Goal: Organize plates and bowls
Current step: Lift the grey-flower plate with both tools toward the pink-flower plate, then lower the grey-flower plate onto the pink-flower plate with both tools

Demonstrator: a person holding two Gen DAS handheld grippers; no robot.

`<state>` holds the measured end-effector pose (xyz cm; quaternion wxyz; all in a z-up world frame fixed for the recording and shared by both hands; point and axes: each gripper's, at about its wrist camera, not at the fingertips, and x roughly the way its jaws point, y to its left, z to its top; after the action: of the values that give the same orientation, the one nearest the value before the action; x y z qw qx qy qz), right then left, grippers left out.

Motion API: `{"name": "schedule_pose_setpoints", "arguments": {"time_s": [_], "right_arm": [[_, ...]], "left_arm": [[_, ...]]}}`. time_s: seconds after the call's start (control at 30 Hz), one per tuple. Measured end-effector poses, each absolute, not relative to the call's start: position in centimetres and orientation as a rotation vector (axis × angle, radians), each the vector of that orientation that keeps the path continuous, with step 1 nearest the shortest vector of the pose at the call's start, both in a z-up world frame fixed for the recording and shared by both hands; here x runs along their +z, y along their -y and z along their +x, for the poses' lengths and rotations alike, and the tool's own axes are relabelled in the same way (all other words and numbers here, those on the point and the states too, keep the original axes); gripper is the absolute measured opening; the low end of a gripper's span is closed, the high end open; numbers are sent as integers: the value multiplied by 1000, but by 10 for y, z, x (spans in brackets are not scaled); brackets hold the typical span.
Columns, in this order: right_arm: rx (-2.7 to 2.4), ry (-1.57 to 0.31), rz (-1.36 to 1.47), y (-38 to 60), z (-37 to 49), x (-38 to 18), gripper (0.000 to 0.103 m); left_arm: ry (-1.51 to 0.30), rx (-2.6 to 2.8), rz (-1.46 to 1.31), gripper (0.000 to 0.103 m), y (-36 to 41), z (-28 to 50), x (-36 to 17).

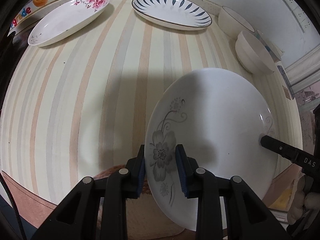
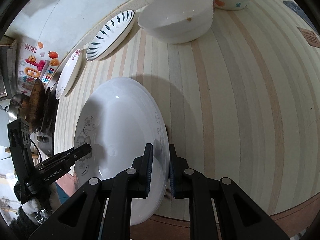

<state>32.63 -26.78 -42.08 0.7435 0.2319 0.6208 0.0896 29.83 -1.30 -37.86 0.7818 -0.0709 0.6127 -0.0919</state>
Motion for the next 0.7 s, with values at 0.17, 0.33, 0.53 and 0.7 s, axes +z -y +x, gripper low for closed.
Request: {"name": "schedule_pose_setpoints", "arguments": {"time_s": [0.17, 0.33, 0.53, 0.7], "right_arm": [[187, -1415, 491, 269, 333, -411, 30], [204, -1376, 452, 272, 357, -366, 47], [413, -1299, 468, 212, 444, -326, 53], [549, -1260, 367, 125, 537, -331, 53]], "left_arm": [[-1260, -181, -174, 27, 3, 301, -343], [-1168, -100, -260, 33, -35, 320, -293], [-1111, 64, -350, 43, -108, 364, -285], [-1122, 224, -424, 43, -172, 409, -316]]}}
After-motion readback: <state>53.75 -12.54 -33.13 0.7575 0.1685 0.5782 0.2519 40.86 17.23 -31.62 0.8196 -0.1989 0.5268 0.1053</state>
